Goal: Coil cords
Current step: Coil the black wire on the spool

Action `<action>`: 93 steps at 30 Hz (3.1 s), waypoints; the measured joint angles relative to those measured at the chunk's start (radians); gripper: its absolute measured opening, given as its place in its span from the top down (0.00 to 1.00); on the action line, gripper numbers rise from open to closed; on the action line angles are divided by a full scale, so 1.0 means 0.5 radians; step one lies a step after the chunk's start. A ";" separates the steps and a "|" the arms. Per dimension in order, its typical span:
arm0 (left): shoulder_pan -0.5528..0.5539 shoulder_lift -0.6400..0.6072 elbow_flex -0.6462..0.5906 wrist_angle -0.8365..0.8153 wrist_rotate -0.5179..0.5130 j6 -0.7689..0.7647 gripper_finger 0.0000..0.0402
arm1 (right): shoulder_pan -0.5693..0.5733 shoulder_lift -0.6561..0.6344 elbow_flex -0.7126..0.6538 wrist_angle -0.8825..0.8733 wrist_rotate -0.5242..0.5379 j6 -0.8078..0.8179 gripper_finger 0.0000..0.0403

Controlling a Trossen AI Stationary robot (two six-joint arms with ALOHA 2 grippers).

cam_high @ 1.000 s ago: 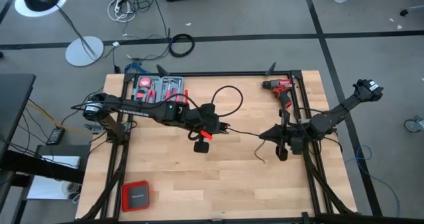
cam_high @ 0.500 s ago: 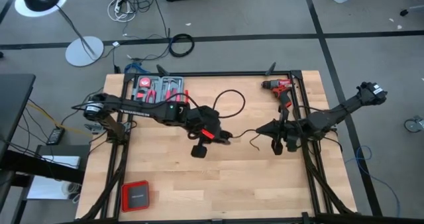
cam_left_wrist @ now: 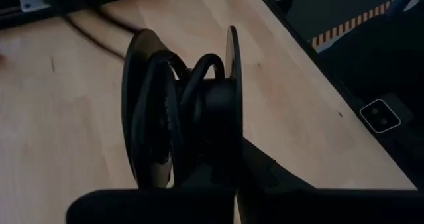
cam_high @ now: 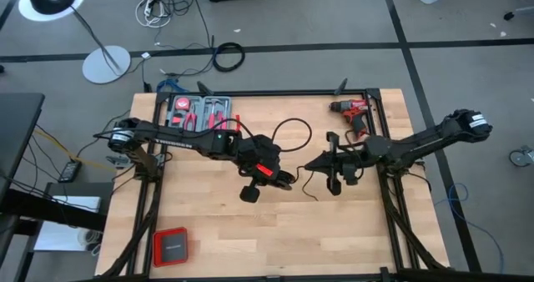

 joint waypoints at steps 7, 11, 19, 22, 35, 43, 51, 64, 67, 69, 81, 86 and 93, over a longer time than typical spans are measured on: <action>-0.010 0.000 0.000 0.021 0.023 0.001 1.00 | -0.100 0.303 0.141 0.111 -0.268 -0.026 0.99; -0.009 0.000 0.000 0.006 0.027 -0.011 1.00 | -0.138 0.385 0.251 0.075 -0.386 -0.119 0.99; -0.024 0.000 0.000 -0.038 0.025 -0.014 1.00 | -0.147 0.242 0.364 -0.354 -0.230 -0.141 0.99; -0.024 -0.001 0.000 -0.042 0.026 -0.013 1.00 | -0.128 0.125 0.364 -0.558 -0.124 -0.107 0.99; -0.023 -0.001 -0.001 -0.055 -0.079 -0.032 1.00 | 0.182 -0.313 0.364 -0.985 0.152 0.249 0.99; -0.024 -0.001 -0.001 -0.057 -0.098 -0.075 1.00 | 0.217 -0.313 0.364 -1.118 0.506 0.268 0.99; -0.037 -0.001 -0.001 0.006 -0.089 -0.006 1.00 | 0.059 -0.153 0.364 -1.116 0.237 0.368 0.99; -0.037 -0.001 -0.001 0.219 -0.324 0.211 1.00 | 0.092 -0.003 0.364 -1.259 -0.095 0.610 0.99; -0.037 -0.001 -0.001 0.243 -0.409 0.263 1.00 | 0.159 -0.008 0.364 -1.374 -0.094 0.659 0.99; -0.037 -0.001 -0.001 0.249 -0.453 0.302 1.00 | 0.196 -0.009 0.364 -1.438 -0.092 0.711 0.99; -0.036 -0.001 -0.001 0.317 -0.634 0.358 1.00 | 0.325 -0.009 0.364 -1.610 0.085 0.746 0.99; -0.036 -0.001 -0.001 0.316 -0.642 0.358 1.00 | 0.367 -0.021 0.364 -1.754 0.141 0.854 0.99; -0.037 -0.001 -0.001 0.314 -0.650 0.357 1.00 | 0.456 -0.042 0.363 -2.008 0.371 1.044 0.99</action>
